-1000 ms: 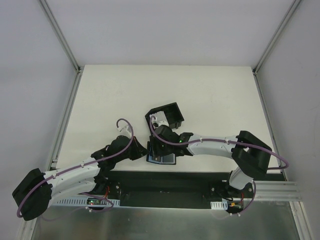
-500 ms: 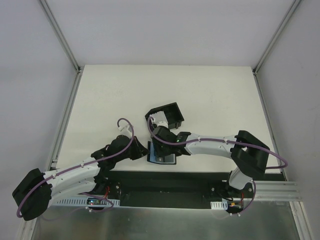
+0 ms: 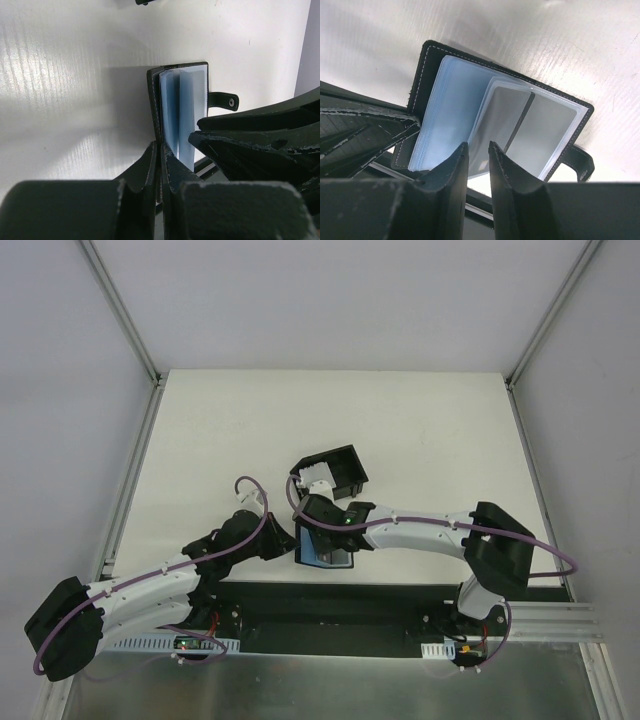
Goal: Put the credit cards into the card holder
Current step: Turn over the card slot in the card holder.
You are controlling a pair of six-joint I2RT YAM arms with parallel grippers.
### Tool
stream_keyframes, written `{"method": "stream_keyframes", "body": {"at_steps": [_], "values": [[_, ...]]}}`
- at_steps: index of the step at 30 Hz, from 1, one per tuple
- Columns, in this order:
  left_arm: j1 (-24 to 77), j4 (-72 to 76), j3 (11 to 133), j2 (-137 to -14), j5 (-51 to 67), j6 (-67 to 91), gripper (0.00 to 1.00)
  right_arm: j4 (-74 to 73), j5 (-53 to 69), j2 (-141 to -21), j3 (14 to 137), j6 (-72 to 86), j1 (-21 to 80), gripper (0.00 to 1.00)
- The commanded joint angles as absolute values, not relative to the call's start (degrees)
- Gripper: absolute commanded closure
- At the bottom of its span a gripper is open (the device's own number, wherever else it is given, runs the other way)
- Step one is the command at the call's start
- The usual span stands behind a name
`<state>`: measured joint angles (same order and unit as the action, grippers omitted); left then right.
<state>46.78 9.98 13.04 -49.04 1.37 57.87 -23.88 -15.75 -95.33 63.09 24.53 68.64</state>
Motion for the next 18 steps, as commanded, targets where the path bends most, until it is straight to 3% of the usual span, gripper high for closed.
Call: {"method": "stream_keyframes", "body": {"at_steps": [1, 18], "values": [[46.7, 10.5, 14.6, -48.2, 1.8, 57.7, 1.00, -27.9, -19.1, -95.4, 64.9, 24.0, 68.9, 0.75], [46.7, 10.2, 13.7, -48.2, 1.0, 59.0, 1.00, -37.8, -24.9, -89.8, 62.5, 25.8, 69.3, 0.75]]}}
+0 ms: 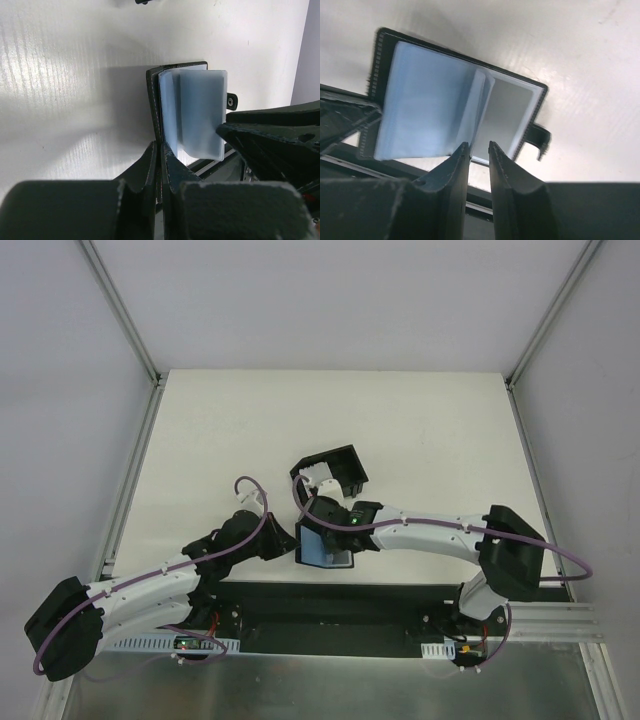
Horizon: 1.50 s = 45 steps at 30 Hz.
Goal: Put the credit cards into the card holder
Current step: Turn over the card slot in the card holder.
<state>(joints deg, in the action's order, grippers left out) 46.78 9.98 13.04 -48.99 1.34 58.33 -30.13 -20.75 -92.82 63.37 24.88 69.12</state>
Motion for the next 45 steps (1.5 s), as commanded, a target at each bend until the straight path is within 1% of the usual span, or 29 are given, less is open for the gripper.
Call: {"method": "stream_keyframes", "body": {"at_steps": [1, 9, 16, 20, 29, 36, 45], "values": [[46.7, 10.3, 13.6, -48.2, 0.9, 59.0, 1.00, -37.8, -25.0, -89.6, 62.1, 25.8, 69.3, 0.75], [46.7, 10.2, 13.6, -48.6, 1.0, 59.2, 1.00, -37.9, -24.9, -90.0, 61.5, 26.5, 69.4, 0.74], [46.7, 10.2, 13.3, -49.1, 0.8, 59.9, 1.00, -31.6, -20.6, -92.8, 61.3, 25.0, 69.3, 0.72], [46.7, 10.2, 12.1, -49.3, 0.4, 61.0, 1.00, -27.4, -17.8, -93.2, 60.0, 26.4, 68.7, 0.67], [46.7, 11.1, 8.7, -52.3, -3.0, 65.5, 1.00, -15.8, -9.6, -89.5, 53.7, 27.1, 64.9, 0.65], [46.7, 11.8, 8.5, -54.3, -2.5, 65.7, 0.99, -16.0, -8.0, -93.0, 53.2, 28.0, 63.8, 0.65], [46.7, 9.3, 8.0, -51.3, -3.6, 63.5, 1.00, -18.5, -9.2, -94.4, 53.2, 27.5, 62.3, 0.66]]}}
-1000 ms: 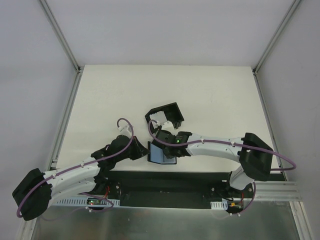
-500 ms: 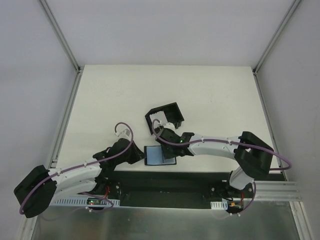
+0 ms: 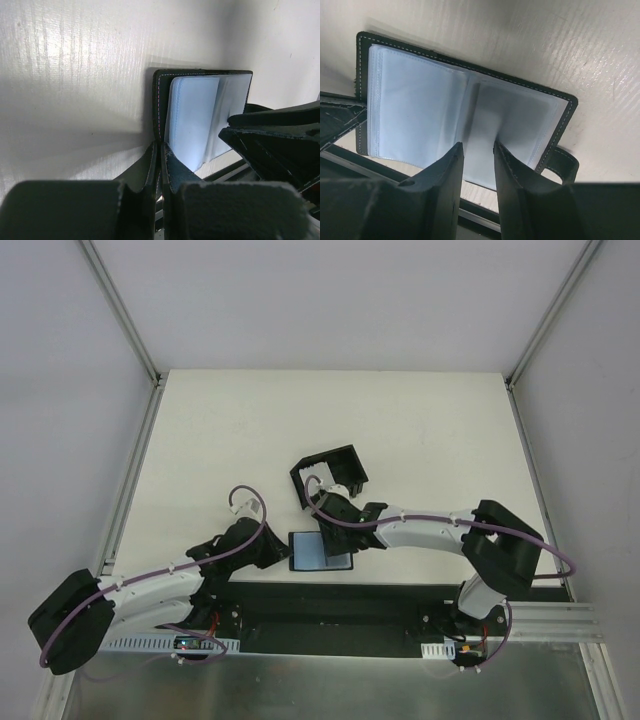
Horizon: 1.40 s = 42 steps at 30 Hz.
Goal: Put the credit cards into the card holder
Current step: Turn over the card slot in the card holder, then pick up the credit card from the storage box.
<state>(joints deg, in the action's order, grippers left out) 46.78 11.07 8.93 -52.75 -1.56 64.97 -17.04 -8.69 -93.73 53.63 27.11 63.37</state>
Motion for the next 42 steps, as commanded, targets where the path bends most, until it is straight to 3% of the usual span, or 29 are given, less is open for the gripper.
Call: {"method": "stream_keyframes", "body": {"at_steps": [1, 10, 23, 25, 34, 42], "values": [[46.6, 9.2, 7.9, -51.2, -3.7, 63.4, 1.00, -18.5, -8.8, -94.2, 53.3, 26.8, 62.2, 0.66], [46.7, 9.1, 8.4, -55.2, -5.3, 67.5, 1.00, -16.5, -6.1, -87.0, 58.6, 19.5, 59.9, 0.58], [45.2, 10.5, 8.4, -57.7, -7.4, 72.3, 1.00, -18.2, 1.4, -81.6, 64.3, 16.4, 49.8, 0.27], [45.0, 11.9, 7.5, -58.1, -7.4, 73.8, 1.00, -22.4, -1.7, -83.0, 67.9, 16.7, 48.9, 0.22], [44.5, 16.6, 6.9, -61.2, -6.3, 76.2, 1.00, -23.9, -10.9, -84.5, 72.9, 8.4, 47.2, 0.21], [44.5, 16.5, 6.8, -59.9, -6.5, 74.9, 1.00, -22.5, -0.6, -89.6, 76.6, 8.6, 40.6, 0.24]]}}
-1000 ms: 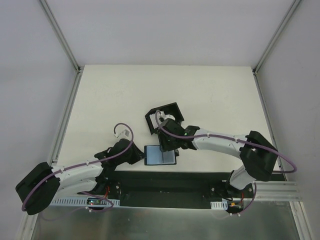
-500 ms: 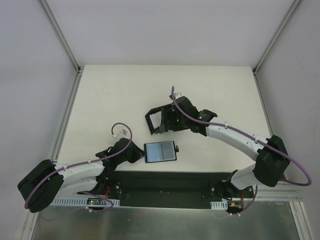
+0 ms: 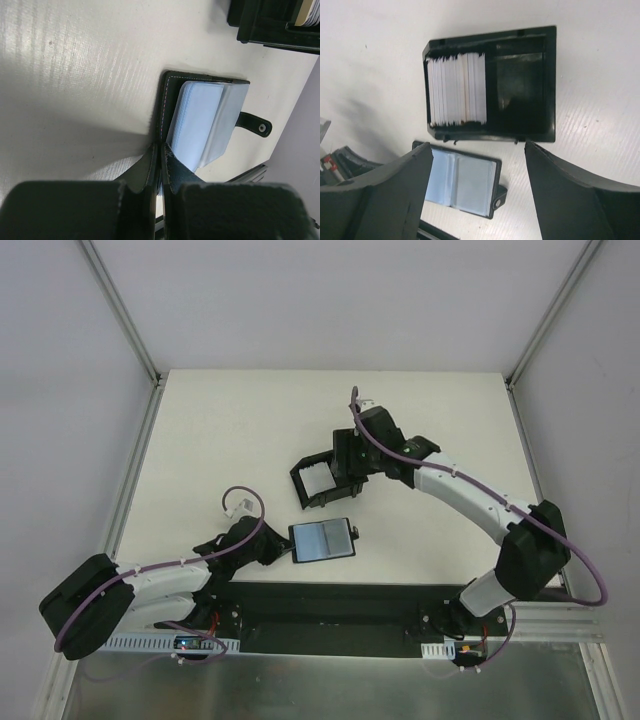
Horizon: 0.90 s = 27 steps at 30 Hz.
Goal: Put the credit cards into the card holder
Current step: Pick up the credit card from the storage box.
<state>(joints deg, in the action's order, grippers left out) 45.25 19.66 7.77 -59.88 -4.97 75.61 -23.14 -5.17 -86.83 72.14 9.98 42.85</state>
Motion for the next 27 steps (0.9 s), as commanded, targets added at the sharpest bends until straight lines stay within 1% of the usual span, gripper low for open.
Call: {"method": "stream_keyframes", "body": {"at_steps": [1, 5, 14, 27], "values": [[44.6, 16.5, 6.6, -59.8, -6.4, 74.9, 1.00, -22.5, 1.6, -90.8, 77.6, 8.4, 40.2, 0.24], [44.5, 16.6, 6.1, -59.5, -6.9, 75.8, 1.00, -23.1, 5.5, -95.8, 81.1, 7.8, 38.8, 0.29], [44.4, 18.6, 6.0, -61.0, -7.6, 77.3, 1.00, -22.9, 9.8, -106.5, 86.5, 8.4, 36.3, 0.35], [44.4, 20.7, 7.0, -64.0, -5.7, 75.5, 1.00, -21.8, 14.8, -113.7, 89.0, 8.0, 35.2, 0.31]]}}
